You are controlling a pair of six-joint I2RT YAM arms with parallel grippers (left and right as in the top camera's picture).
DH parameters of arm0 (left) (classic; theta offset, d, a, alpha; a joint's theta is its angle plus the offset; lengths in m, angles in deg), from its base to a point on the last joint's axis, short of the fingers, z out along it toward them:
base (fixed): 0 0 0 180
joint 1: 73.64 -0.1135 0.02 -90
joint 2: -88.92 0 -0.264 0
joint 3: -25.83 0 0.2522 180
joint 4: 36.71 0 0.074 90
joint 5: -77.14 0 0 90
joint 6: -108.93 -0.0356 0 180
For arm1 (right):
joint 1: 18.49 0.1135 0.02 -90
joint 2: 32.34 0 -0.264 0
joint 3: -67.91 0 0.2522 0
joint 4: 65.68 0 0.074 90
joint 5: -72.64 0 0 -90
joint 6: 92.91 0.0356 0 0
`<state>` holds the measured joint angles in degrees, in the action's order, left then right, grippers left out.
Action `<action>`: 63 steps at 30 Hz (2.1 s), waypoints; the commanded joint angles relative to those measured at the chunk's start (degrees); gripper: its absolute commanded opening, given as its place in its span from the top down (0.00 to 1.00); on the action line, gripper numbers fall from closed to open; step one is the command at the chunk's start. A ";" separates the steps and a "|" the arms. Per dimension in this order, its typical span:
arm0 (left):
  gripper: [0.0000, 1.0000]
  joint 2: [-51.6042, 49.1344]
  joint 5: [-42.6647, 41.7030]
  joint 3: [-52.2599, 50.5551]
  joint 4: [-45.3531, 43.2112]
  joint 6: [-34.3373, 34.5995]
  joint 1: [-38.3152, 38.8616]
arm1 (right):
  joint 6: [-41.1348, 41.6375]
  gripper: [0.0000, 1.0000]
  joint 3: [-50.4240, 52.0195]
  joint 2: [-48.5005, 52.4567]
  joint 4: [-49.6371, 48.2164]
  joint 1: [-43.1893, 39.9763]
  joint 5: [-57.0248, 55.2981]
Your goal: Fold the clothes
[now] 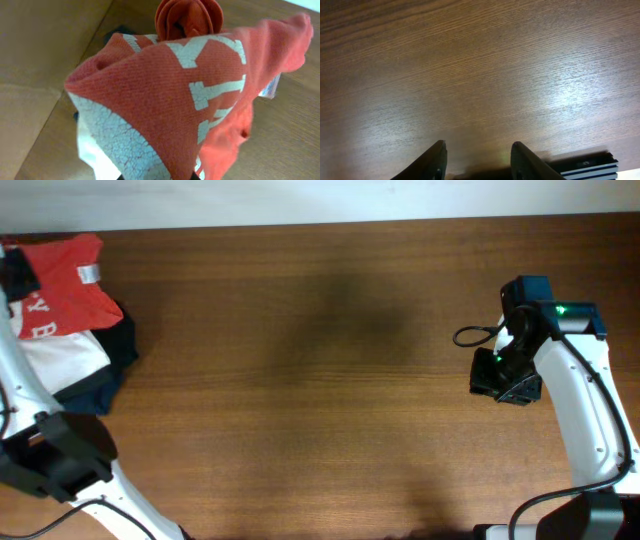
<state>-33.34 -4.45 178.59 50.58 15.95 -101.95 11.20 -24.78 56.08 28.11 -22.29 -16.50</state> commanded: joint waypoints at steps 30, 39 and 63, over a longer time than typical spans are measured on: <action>0.01 -0.26 -25.16 -11.10 3.37 1.25 16.22 | -7.54 0.01 -0.57 6.10 -8.52 -0.37 12.02; 0.01 0.59 -19.52 -28.17 18.10 1.27 31.12 | -9.44 0.02 1.18 7.52 4.17 -0.35 11.82; 0.01 92.87 -18.45 -90.53 -25.92 4.90 32.46 | -9.22 0.01 28.70 -55.80 -17.25 -0.37 12.46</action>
<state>58.79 -23.10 88.54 24.75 20.32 -69.56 2.41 3.61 0.47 11.00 -22.33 -4.55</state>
